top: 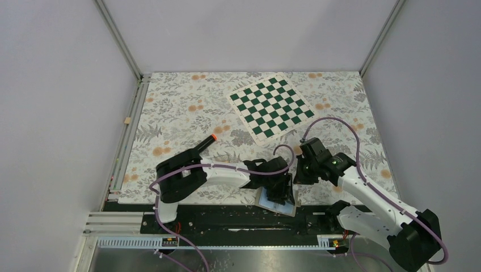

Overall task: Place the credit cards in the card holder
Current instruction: Insert the credit card into the card holder.

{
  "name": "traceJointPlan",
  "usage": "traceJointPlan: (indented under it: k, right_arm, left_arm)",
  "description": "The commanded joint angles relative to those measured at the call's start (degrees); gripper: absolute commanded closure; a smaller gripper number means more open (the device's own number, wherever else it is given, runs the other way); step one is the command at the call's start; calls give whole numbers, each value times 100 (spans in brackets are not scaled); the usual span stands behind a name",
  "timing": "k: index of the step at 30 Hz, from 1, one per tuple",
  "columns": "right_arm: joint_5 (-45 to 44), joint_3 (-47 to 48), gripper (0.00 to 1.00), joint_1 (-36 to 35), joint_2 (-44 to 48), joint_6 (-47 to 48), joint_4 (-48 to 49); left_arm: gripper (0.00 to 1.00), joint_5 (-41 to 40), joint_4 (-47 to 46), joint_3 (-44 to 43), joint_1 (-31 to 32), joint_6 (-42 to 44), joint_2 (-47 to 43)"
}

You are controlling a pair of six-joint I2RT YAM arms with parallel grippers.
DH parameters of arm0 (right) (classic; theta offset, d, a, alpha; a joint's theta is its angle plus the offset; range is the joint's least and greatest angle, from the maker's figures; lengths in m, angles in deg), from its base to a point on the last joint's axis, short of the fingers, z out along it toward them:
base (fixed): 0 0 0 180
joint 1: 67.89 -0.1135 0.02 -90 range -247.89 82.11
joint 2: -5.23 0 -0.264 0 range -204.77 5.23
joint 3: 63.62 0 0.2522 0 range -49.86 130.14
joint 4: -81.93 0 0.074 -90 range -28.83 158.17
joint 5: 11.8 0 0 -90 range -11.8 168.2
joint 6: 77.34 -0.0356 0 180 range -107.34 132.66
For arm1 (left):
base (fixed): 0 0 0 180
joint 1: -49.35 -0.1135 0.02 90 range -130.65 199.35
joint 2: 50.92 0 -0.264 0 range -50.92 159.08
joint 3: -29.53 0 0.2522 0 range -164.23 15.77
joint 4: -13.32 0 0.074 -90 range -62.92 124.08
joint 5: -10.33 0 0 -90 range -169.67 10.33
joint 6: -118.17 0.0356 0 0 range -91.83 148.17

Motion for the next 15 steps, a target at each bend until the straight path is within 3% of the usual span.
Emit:
traceJointPlan:
  k: [1,8,15]
  right_arm:
    - [134,-83,100,37,-98,50,133]
    - [494,-50,100,41,-472,89,427]
    - [1149,-178,100,37,-946,102,981]
  left_arm:
    - [57,-543,-17,383,-264,-300,-102]
    - [61,-449,-1369,1203,-775,-912,25]
    - [61,-446,-1690,1442,-964,-1056,60]
